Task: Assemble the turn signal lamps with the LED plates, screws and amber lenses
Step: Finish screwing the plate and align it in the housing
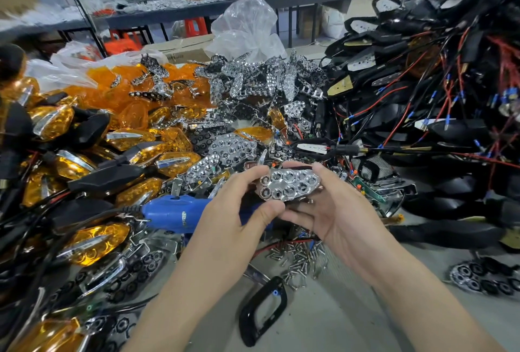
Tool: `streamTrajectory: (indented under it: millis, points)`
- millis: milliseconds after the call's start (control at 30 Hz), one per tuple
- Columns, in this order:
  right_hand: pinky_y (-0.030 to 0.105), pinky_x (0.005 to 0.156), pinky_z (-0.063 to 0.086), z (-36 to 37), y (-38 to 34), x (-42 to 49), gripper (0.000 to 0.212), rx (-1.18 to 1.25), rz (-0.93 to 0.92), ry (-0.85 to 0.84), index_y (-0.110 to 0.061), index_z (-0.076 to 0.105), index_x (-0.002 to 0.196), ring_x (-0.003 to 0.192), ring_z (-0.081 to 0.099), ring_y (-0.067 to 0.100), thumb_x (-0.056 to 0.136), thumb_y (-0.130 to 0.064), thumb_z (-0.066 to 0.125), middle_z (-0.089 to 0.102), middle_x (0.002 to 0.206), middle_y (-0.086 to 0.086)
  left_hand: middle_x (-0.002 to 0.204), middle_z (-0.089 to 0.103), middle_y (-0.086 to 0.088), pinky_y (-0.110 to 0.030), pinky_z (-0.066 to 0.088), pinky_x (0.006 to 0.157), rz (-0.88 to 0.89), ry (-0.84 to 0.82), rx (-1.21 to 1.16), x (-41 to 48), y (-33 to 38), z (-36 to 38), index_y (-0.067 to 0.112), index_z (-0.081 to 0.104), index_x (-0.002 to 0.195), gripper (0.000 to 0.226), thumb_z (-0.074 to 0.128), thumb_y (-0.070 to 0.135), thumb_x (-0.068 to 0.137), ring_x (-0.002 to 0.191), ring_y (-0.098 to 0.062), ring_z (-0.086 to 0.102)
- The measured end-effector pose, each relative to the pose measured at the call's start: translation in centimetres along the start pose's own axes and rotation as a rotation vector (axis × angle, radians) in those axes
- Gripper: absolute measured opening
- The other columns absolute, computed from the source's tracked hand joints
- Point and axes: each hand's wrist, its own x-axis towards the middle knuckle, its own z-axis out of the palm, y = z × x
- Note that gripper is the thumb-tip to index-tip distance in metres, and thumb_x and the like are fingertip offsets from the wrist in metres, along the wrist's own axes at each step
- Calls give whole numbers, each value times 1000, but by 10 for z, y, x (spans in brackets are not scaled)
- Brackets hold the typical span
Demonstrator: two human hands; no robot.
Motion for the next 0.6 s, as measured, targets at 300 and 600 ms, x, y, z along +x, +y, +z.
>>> streamTrajectory:
  millis: [300,600]
  points:
    - [33,74,62,-3,2,3,48,32,11,-31,-14,72,122,103,75,32,91,-45,51,75,117,19,118,53,42,-12,41,86,-34,94,36,-3,-1,7,62,43,114,39,50,77,79,116,20,46]
    - [31,70,62,-1,1,2,44,27,44,-2,-12,67,128,98,76,29,109,-36,35,75,117,17,113,56,32,-27,47,92,-13,90,98,-5,-1,9,59,37,112,37,48,77,81,114,4,52]
